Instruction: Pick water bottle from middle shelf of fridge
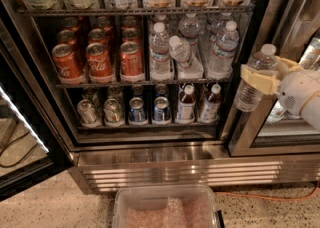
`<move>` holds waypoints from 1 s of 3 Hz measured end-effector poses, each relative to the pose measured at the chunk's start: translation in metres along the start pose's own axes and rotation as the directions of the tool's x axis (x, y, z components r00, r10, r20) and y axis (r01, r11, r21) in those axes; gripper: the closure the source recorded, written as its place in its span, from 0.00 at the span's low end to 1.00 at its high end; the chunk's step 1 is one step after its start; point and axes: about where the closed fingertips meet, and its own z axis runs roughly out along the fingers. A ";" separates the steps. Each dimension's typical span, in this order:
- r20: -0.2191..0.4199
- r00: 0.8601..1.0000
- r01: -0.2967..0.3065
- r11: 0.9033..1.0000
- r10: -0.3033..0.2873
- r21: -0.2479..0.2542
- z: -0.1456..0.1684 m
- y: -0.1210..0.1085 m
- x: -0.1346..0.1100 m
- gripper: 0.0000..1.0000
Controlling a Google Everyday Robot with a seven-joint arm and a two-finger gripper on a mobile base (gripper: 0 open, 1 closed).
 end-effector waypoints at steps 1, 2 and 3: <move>0.000 1.000 0.000 1.000 0.000 0.001 0.000 0.000 0.000 1.00; 0.005 0.999 -0.038 0.998 0.038 -0.044 0.001 0.013 -0.001 1.00; 0.020 0.987 -0.153 0.969 0.159 -0.192 0.005 0.059 -0.008 1.00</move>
Offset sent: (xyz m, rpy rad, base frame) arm -0.0102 0.0279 -0.0045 0.0865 0.0380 0.1034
